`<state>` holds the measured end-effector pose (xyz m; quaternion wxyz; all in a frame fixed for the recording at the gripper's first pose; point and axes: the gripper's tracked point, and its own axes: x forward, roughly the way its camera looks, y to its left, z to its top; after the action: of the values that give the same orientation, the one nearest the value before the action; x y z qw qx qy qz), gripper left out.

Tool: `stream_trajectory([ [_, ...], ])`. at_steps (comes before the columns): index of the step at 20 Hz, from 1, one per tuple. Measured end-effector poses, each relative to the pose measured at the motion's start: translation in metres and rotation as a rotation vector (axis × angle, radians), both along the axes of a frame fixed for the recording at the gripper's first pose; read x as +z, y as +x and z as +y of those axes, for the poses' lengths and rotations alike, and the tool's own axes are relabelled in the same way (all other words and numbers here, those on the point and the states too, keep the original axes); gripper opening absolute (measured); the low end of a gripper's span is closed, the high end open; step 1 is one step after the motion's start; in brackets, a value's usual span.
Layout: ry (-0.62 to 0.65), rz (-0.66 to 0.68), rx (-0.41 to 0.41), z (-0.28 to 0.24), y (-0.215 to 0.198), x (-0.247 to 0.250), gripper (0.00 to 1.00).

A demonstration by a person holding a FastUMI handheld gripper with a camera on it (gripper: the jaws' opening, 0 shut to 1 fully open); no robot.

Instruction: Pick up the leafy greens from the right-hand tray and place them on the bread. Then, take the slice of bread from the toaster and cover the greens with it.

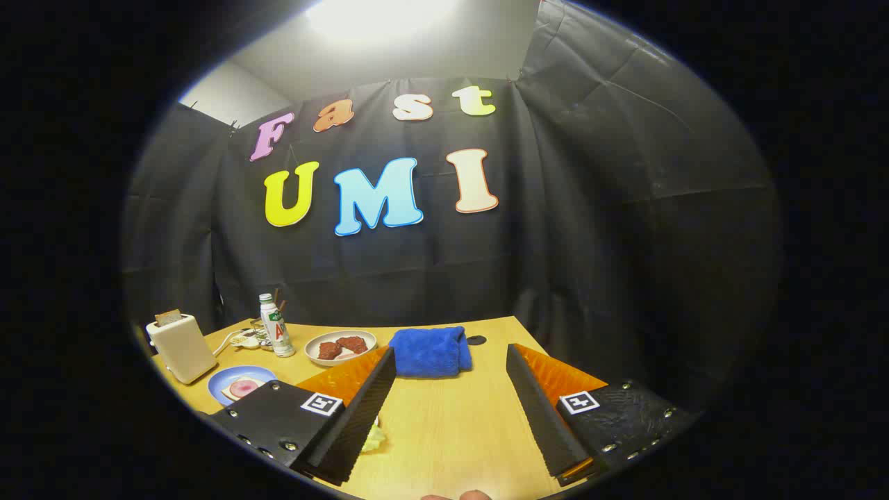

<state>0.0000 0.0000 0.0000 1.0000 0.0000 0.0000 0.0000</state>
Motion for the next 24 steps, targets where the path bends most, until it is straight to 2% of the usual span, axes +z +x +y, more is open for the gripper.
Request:
stream_trajectory([
  [4, -0.016, 0.011, -0.048, 0.001, -0.002, -0.007, 0.98],
  [7, 0.012, 0.008, -0.03, 0.01, -0.007, -0.005, 0.98],
  [15, -0.048, 0.036, -0.016, 0.039, -0.019, -0.01, 0.98],
  [20, -0.115, 0.057, 0.101, 0.096, -0.021, -0.017, 0.98],
  [24, -0.195, 0.181, 0.165, 0.115, -0.017, -0.049, 0.98],
])
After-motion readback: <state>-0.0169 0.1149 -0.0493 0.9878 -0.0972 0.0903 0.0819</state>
